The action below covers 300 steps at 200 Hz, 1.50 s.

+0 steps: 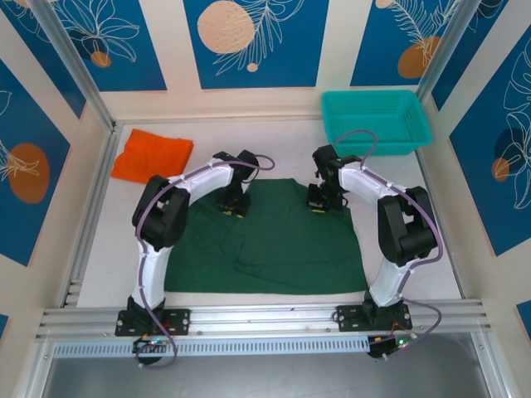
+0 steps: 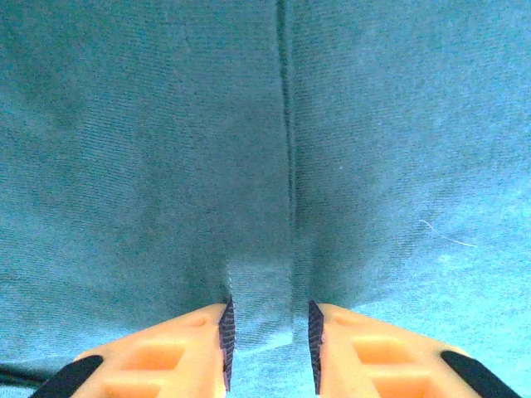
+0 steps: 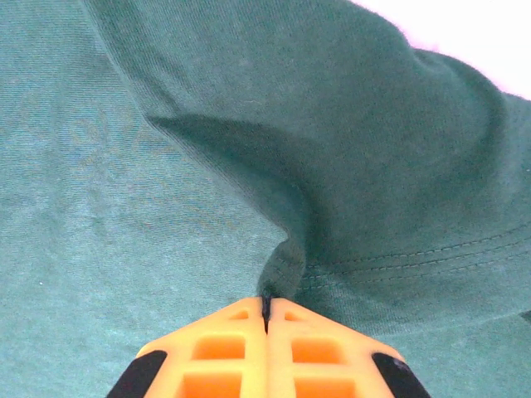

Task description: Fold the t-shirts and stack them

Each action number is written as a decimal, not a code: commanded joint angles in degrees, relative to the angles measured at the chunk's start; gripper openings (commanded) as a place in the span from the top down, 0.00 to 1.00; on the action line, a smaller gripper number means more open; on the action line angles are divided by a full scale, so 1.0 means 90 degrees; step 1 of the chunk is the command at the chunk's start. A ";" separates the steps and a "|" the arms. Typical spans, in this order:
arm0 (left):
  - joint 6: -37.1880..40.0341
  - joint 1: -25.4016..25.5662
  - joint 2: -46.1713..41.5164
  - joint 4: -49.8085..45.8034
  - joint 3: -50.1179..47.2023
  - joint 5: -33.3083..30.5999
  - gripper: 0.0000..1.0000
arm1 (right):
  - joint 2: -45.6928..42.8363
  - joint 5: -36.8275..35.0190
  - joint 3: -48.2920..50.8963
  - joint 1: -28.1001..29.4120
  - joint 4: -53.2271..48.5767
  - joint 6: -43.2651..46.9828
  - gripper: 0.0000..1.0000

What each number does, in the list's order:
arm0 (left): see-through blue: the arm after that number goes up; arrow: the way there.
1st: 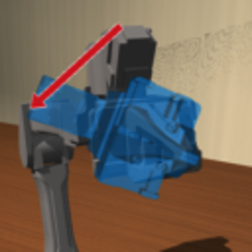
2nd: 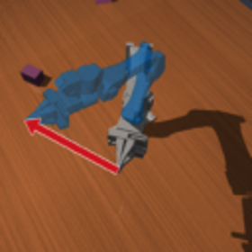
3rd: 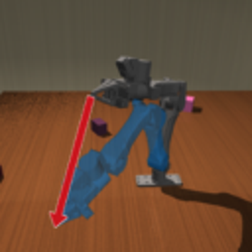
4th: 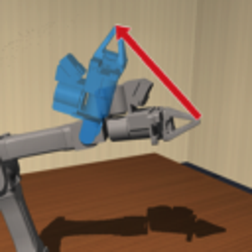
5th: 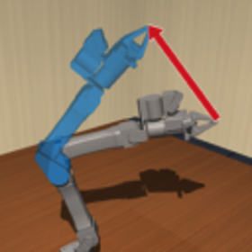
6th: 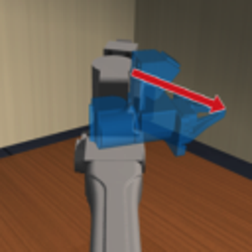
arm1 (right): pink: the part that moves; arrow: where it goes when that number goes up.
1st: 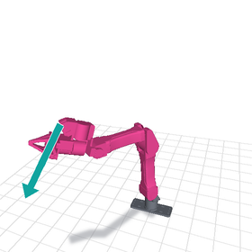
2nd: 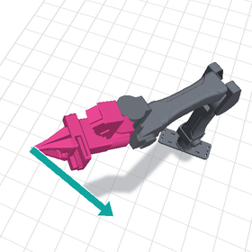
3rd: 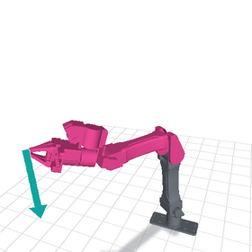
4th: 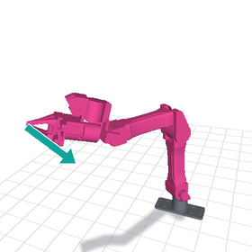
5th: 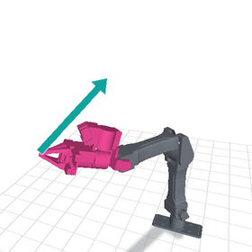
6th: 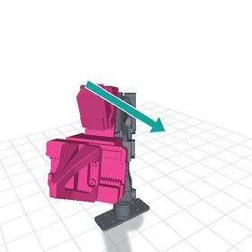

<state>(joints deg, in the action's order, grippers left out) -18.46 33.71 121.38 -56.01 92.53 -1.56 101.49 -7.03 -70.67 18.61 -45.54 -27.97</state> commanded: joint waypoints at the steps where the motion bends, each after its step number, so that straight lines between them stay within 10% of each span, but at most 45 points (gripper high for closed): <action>1: 0.0137 0.0067 0.0116 -0.0170 0.0031 0.0047 0.69 | 0.0062 0.0192 -0.0038 -0.0031 0.0028 0.0084 1.00; 188: 0.0168 0.0069 0.0183 -0.0290 0.0180 -0.0269 1.00 | 0.0008 0.0185 -0.0038 -0.0049 -0.0023 0.0051 1.00; 300: 0.0275 -0.0580 -0.0587 0.0045 0.1392 -0.2001 1.00 | -0.0311 0.0451 -0.0400 -0.0653 -0.0218 -0.0080 1.00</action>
<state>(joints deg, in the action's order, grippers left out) -17.50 32.32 116.68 -56.10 101.08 -15.55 100.82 -5.65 -72.34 14.85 -46.48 -28.08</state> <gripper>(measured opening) 0.038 0.066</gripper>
